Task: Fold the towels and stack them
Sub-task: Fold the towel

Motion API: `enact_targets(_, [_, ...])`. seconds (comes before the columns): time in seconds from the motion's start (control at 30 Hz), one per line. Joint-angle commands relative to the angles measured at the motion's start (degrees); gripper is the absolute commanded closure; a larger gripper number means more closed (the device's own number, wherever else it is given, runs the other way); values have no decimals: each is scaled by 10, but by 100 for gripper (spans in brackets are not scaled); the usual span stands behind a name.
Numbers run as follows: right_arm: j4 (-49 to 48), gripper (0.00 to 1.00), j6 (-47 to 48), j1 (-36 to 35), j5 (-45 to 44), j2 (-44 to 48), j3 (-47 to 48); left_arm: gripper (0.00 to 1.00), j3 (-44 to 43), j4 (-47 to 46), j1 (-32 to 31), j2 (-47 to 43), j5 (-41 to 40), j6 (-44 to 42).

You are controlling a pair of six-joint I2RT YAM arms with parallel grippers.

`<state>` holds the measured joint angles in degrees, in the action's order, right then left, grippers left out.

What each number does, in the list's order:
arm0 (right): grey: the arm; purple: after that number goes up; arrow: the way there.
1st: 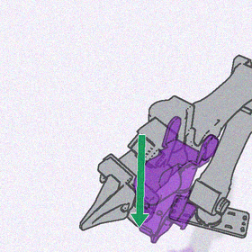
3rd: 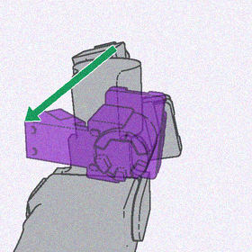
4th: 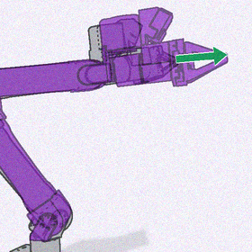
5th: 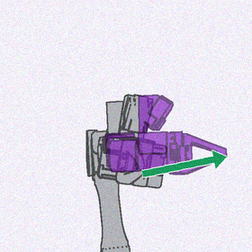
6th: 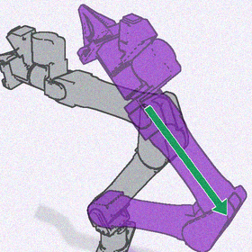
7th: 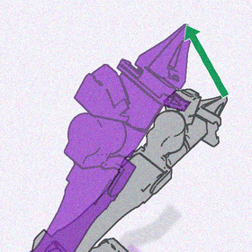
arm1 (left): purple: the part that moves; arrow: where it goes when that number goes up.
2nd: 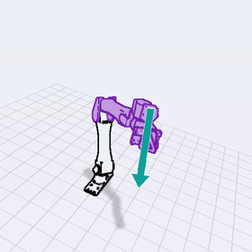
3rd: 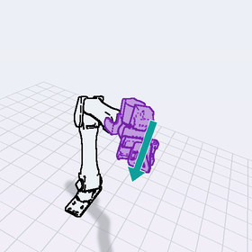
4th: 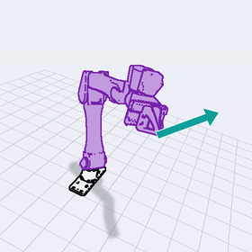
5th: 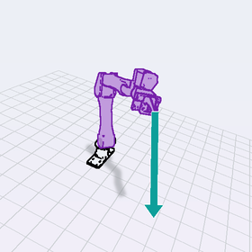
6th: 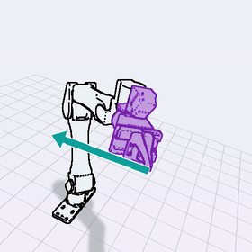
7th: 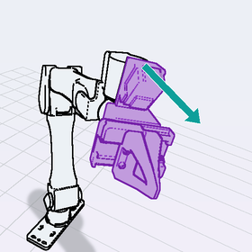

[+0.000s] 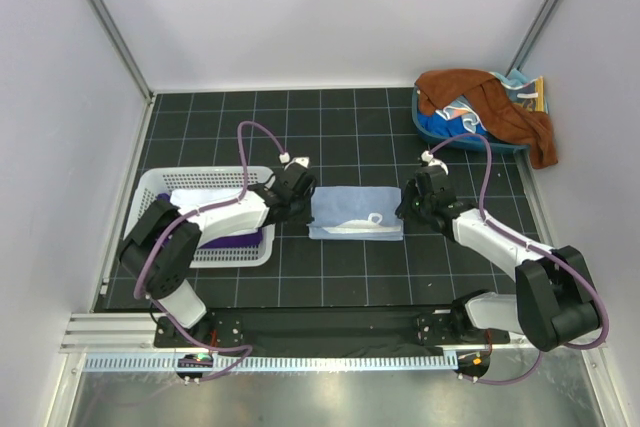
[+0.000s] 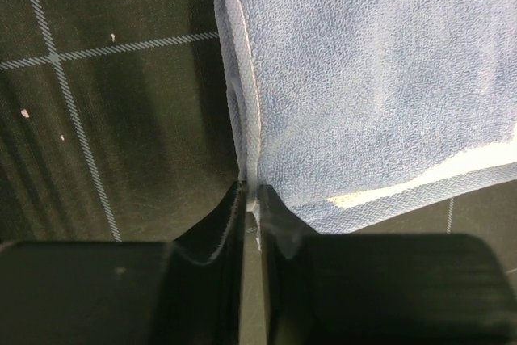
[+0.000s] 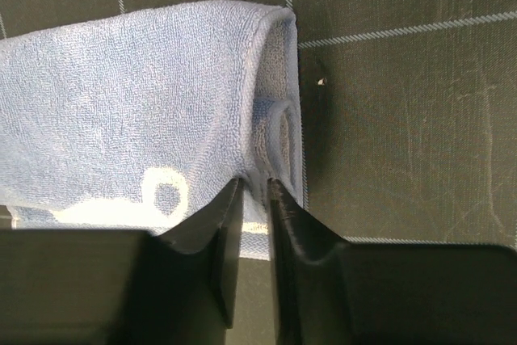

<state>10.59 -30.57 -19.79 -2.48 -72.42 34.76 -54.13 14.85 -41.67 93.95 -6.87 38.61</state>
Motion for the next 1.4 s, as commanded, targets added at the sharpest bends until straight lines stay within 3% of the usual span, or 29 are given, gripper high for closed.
enact_targets(0.0, [-14,78,-7,-4,0,4,1,87,-20,-6,-3,2,4,4])
enact_targets(0.2, [1,91,-5,-2,-2,12,17,99,-38,3,-3,-14,3,3])
enact_targets(0.47, [58,93,7,-2,-16,-6,114,100,-125,49,6,-9,-17,-20])
enact_targets(0.83, [81,92,31,19,-2,-114,263,100,-245,77,77,53,16,-36])
enact_targets(1.1, [72,93,39,42,11,-167,290,100,-290,92,91,91,31,-49])
enact_targets(1.23, [43,90,40,57,16,-175,277,100,-281,89,92,104,26,-44])
enact_targets(1.37, [14,76,38,65,37,-189,272,84,-277,76,95,119,21,-38])
